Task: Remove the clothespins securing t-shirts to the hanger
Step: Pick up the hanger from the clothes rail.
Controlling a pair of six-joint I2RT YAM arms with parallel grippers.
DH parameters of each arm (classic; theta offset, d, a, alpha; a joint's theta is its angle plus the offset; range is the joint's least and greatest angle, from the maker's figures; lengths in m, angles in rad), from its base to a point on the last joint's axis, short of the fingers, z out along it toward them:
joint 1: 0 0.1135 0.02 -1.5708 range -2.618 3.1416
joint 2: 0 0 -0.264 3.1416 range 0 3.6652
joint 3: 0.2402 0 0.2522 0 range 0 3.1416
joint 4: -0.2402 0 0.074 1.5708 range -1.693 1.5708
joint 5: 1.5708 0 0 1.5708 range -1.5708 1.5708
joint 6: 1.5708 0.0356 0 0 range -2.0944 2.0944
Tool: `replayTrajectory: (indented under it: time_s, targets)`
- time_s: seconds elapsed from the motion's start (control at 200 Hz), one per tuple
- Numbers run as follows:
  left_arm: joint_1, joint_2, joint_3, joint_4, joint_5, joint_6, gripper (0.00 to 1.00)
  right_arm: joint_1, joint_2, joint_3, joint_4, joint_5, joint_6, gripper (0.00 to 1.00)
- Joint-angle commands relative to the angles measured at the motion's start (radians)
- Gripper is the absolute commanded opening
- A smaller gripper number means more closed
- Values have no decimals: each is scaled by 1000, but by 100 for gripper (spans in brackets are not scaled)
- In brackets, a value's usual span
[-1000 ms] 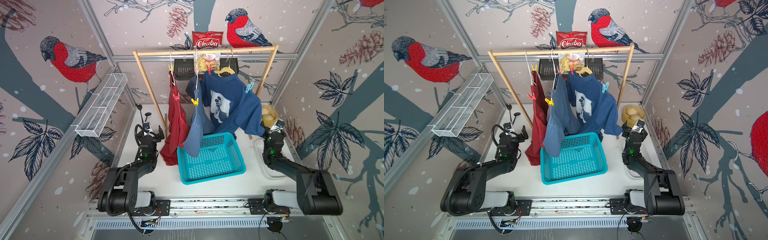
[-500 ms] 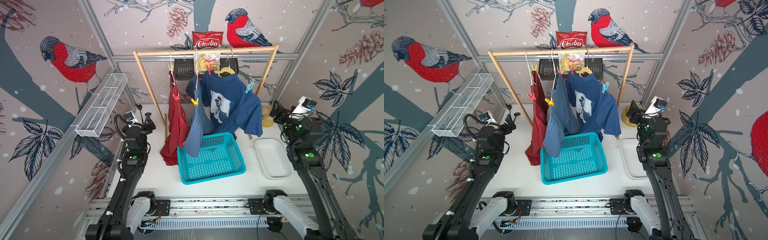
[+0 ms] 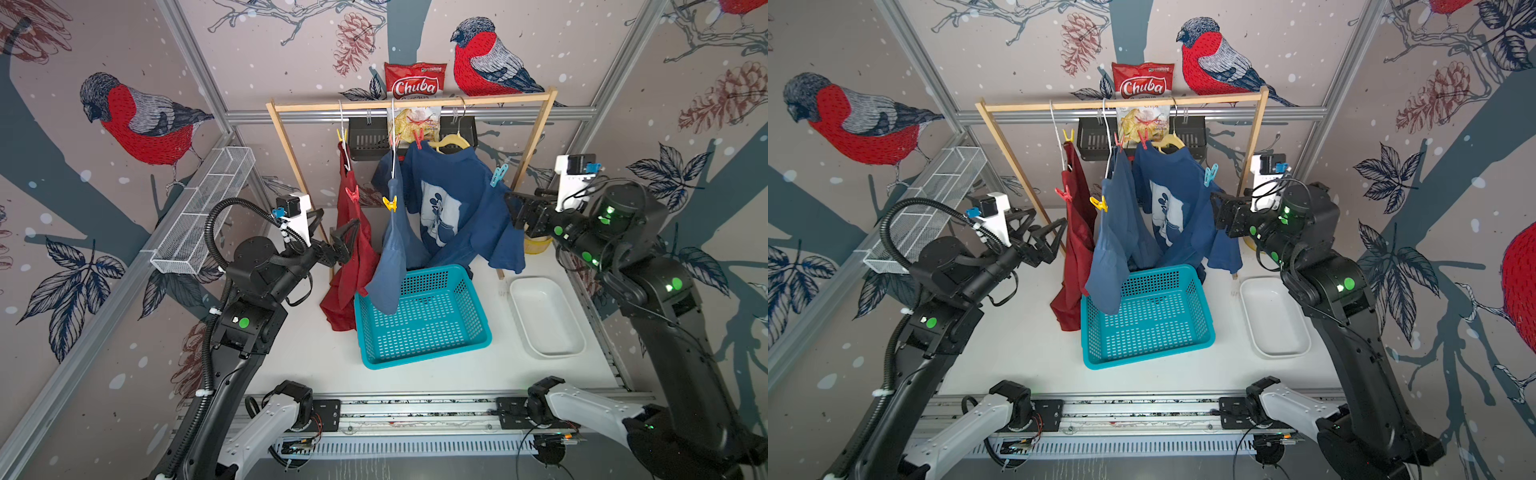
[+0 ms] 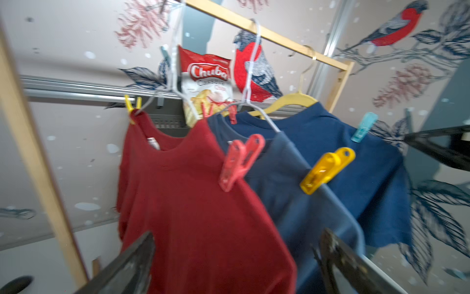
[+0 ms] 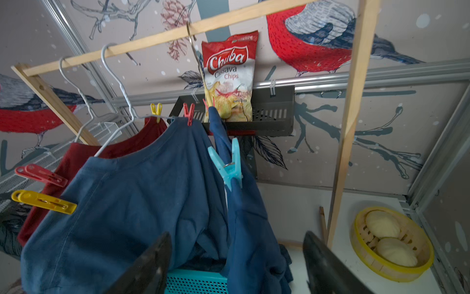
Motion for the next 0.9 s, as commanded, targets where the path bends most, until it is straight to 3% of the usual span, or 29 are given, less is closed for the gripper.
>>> replayTrajectory:
  time_s: [0.0, 0.145, 0.255, 0.53, 0.665, 0.8, 0.896]
  targets:
    - [-108, 14, 33, -60, -9, 14, 97, 15, 34, 30, -75, 71, -46, 75]
    - [-346, 91, 101, -109, -124, 88, 97, 16, 80, 65, -71, 129, -79, 68]
    - [-471, 169, 140, -98, -150, 113, 97, 16, 115, 92, -84, 149, -100, 65]
    - [-505, 224, 104, 15, -142, 111, 97, 16, 159, 55, -30, 159, -121, 45]
    - [-504, 204, 64, 36, -217, 105, 98, 16, 164, 62, -10, 133, -135, 27]
    - [-504, 172, 31, 47, -310, 89, 98, 18, 160, 64, 20, 120, -149, 0]
    - [-505, 167, 27, 33, -351, 87, 97, 20, 134, 31, 80, 114, -167, 0]
